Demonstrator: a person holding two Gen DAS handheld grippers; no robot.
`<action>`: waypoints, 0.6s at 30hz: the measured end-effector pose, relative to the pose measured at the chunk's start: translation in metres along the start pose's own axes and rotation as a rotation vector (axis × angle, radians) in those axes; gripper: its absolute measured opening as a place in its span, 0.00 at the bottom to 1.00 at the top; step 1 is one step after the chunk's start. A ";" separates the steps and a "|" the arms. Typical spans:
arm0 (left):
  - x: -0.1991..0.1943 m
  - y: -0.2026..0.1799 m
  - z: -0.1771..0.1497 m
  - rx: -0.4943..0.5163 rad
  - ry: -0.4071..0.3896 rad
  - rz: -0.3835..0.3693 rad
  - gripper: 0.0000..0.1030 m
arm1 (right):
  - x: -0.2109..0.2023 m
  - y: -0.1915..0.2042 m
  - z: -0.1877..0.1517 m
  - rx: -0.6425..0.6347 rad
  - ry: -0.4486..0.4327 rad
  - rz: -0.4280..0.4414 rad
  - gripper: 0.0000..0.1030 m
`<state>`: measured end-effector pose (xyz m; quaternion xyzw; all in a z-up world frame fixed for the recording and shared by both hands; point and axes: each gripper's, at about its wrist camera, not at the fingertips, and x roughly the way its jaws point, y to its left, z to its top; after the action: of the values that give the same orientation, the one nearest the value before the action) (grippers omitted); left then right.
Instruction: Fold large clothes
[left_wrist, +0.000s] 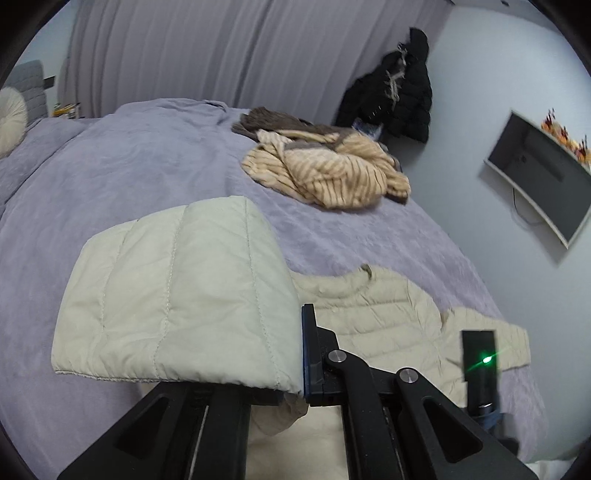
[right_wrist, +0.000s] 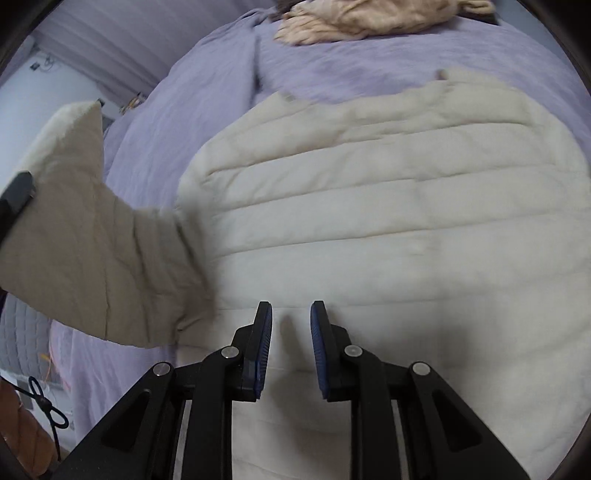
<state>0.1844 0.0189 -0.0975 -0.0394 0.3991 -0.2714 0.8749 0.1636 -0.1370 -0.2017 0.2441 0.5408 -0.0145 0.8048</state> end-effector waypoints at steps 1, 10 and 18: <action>0.016 -0.016 -0.005 0.037 0.036 -0.001 0.06 | -0.010 -0.019 0.000 0.033 -0.008 -0.017 0.23; 0.118 -0.094 -0.070 0.273 0.300 0.109 0.06 | -0.059 -0.134 -0.022 0.194 -0.044 -0.090 0.23; 0.102 -0.108 -0.083 0.356 0.268 0.187 0.99 | -0.074 -0.152 -0.017 0.188 -0.058 -0.069 0.60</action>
<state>0.1314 -0.1126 -0.1920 0.1887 0.4594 -0.2581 0.8287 0.0743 -0.2817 -0.1993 0.2991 0.5218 -0.0999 0.7926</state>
